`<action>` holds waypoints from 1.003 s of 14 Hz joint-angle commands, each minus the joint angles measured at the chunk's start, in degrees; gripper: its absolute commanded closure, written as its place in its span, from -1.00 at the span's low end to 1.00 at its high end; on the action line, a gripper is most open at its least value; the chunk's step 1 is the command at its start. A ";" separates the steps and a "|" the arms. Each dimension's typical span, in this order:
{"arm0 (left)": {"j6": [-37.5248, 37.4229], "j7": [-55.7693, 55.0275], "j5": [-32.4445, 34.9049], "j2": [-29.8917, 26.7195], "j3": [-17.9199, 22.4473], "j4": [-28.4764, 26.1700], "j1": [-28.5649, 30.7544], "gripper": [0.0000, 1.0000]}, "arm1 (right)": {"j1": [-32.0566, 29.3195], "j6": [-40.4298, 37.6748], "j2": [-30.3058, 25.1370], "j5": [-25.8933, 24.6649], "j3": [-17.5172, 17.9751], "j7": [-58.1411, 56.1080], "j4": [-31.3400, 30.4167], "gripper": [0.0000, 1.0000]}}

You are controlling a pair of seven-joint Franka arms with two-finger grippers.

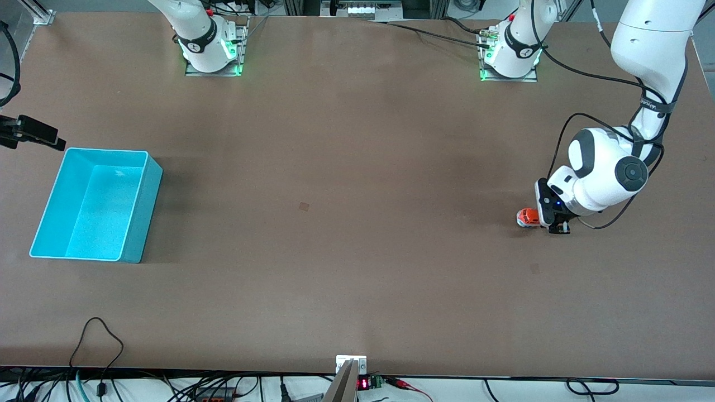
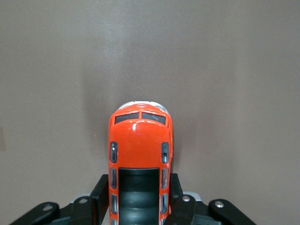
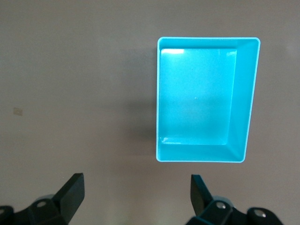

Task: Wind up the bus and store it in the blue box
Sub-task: 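Lower the left gripper and close it on the orange bus, then pull the bus backward along the table with the left gripper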

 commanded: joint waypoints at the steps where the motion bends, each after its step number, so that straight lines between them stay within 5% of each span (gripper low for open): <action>1: 0.21 1.05 0.83 -0.90 -0.55 -0.56 0.68 0.03 | -0.29 0.02 -0.26 0.61 0.37 0.60 -0.02 -1.00; 14: -3.66 3.24 0.92 -0.46 -0.47 -0.30 3.57 0.21 | -0.29 0.02 -0.26 0.70 0.37 0.60 -0.02 -1.00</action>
